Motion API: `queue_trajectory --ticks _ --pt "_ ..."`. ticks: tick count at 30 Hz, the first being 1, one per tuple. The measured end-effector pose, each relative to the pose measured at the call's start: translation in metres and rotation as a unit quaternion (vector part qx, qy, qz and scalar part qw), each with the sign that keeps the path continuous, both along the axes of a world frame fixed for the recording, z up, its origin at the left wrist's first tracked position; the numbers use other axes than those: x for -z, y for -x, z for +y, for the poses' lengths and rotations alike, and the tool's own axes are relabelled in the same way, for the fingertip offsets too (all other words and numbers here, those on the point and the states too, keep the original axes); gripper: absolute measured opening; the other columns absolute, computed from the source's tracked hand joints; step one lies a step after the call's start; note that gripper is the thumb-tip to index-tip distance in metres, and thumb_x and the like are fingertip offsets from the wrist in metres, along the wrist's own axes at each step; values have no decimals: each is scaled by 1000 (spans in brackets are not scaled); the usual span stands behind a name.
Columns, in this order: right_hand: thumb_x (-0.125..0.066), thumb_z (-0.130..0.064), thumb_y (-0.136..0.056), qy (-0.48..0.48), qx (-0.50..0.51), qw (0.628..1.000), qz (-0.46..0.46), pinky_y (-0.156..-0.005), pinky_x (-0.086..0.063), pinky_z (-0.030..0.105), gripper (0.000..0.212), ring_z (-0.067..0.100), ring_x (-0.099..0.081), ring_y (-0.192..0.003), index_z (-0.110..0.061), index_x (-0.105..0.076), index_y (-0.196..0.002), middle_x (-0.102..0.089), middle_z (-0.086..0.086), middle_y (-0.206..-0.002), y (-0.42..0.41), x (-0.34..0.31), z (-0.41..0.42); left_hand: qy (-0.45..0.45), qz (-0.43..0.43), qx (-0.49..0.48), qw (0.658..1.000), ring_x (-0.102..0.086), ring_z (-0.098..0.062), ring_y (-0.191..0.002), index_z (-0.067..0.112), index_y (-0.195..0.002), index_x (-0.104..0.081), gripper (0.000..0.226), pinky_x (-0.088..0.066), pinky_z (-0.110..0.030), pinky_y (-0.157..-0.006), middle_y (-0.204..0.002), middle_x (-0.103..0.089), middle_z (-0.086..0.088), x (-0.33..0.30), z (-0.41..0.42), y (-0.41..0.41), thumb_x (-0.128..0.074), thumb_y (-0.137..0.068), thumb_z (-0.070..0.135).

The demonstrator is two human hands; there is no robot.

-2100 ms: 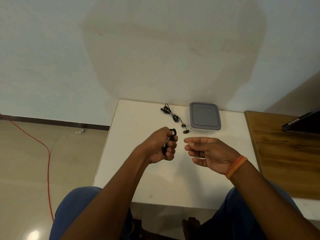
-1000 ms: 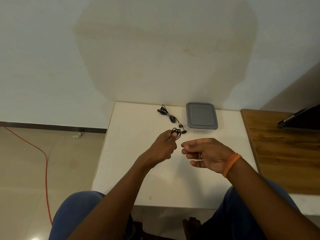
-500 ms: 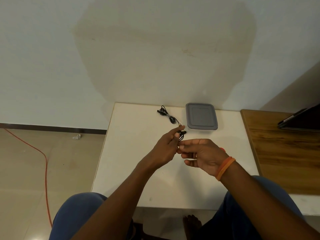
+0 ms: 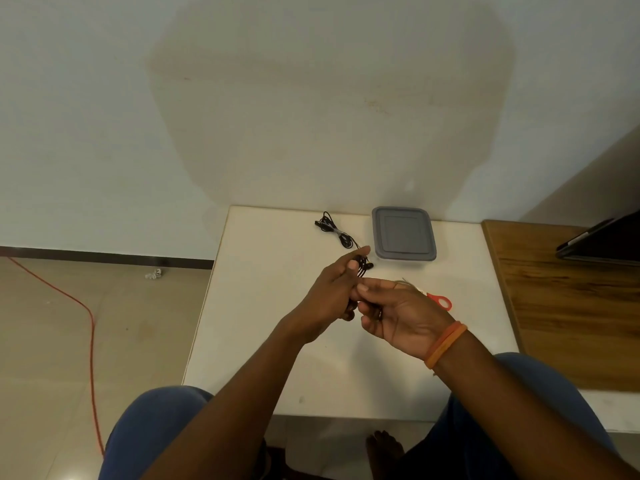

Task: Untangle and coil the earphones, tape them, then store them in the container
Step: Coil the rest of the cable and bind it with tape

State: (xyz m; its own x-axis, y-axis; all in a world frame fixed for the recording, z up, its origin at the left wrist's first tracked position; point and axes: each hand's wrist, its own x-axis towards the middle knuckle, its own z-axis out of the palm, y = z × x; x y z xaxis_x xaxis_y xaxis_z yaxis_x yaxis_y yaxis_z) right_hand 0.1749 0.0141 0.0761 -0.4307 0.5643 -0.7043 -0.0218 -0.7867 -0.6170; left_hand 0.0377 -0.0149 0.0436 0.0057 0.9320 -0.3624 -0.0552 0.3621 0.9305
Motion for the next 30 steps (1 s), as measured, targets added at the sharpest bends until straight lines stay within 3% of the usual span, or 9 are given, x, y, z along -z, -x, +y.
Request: queue_trajectory --ticks 6,14,21,26,30 --pt "-67 -9 -85 -24 -25 999 -34 -62 -55 28 21 13 -64 -68 -10 -73 -104 -72 11 -90 -8 -3 5 38 -42 -39 998 -44 -23 -73 32 -130 -55 36 -42 -29 -59 -91 -54 -10 -1 2 1 -28 -108 35" --pt "-63 -12 -87 -40 -22 998 -36 -61 -55 27 21 13 -63 -69 -11 -71 -106 -73 8 -90 -21 -9 14 47 -75 -84 992 -38 -12 -60 11 -125 -54 32 -35 -26 -54 -80 -43 -6 1 4 6 -32 -108 26" --pt "-66 -12 -85 -34 -23 997 -72 -61 -55 28 27 14 -63 -71 -7 -68 -112 -74 10 -94 -28 -7 19 33 -47 -81 995 -34 -12 -59 12 -128 -53 30 -34 -26 -53 -85 -40 -8 0 5 6 -33 -107 22" --pt "-74 -18 -69 -93 -70 992 -59 -65 -54 33 54 18 -63 -75 -16 -60 -122 -73 13 -94 -26 -15 20 21 -37 -12 999 -39 -10 -59 10 -124 -55 30 -36 -23 -54 -78 -48 -1 -4 1 4 -35 -107 22" --pt "-77 -9 -71 -214 -216 951 -59 -67 -55 39 77 34 -66 -83 -31 -42 -137 -72 20 -90 -34 -34 29 29 -36 84 995 -36 -9 -59 0 -126 -51 34 -34 -22 -55 -73 -44 3 -10 -3 10 -38 -106 25"
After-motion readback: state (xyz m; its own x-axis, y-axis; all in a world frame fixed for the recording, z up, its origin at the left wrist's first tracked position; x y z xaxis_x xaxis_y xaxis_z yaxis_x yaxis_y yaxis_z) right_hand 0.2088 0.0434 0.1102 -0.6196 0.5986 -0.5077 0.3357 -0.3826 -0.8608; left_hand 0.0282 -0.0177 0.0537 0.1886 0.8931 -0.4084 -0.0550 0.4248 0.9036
